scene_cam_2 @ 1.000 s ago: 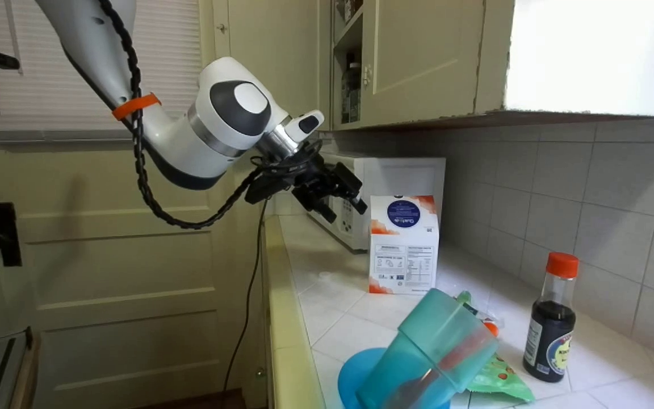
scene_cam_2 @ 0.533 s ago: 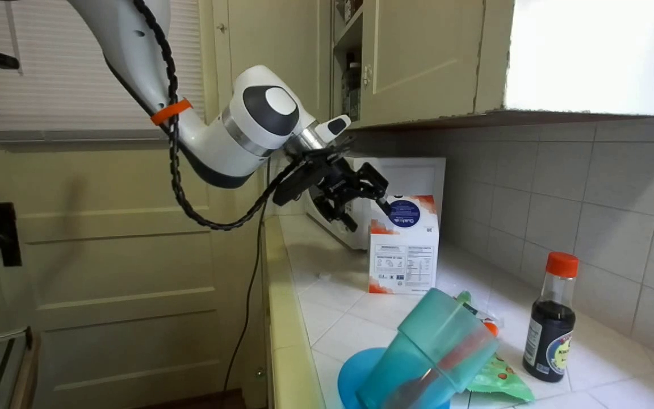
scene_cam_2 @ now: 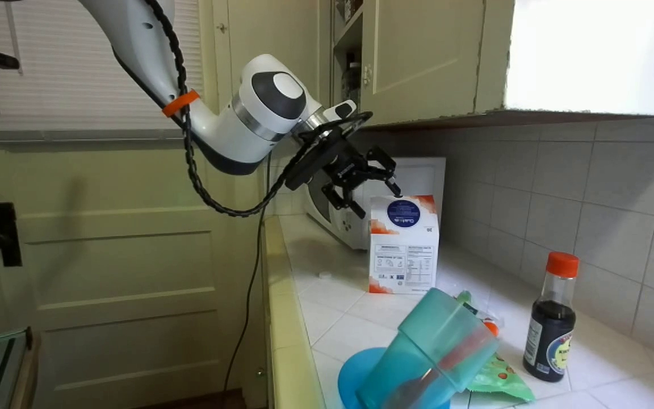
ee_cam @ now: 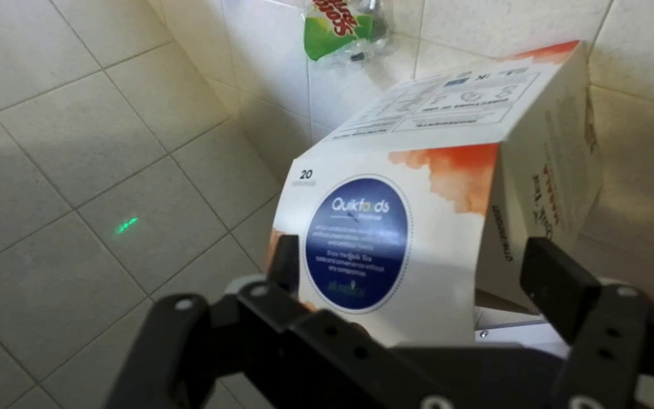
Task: Remove the cup and bowl from the cupboard and put the box inside
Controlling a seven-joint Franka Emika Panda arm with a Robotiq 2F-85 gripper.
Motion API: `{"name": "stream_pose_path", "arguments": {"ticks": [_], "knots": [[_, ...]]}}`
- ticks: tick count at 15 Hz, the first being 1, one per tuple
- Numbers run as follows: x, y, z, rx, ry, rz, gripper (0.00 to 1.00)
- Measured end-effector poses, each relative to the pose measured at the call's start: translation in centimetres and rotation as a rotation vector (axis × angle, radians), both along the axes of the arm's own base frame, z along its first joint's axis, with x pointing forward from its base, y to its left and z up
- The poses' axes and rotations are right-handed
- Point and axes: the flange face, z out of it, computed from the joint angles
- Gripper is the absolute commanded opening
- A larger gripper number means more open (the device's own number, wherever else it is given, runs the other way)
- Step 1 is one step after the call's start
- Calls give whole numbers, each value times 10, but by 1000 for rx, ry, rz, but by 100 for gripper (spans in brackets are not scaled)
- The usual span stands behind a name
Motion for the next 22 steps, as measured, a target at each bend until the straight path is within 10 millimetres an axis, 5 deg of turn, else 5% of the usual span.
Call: {"name": "stream_pose_path", "arguments": {"ticks": [10,16,22], "knots": [[-29,70,-42,63,165,145,100],[-8,75,-14,-54,97,151,100],[17,96,-43,-112,192,148,100]]}}
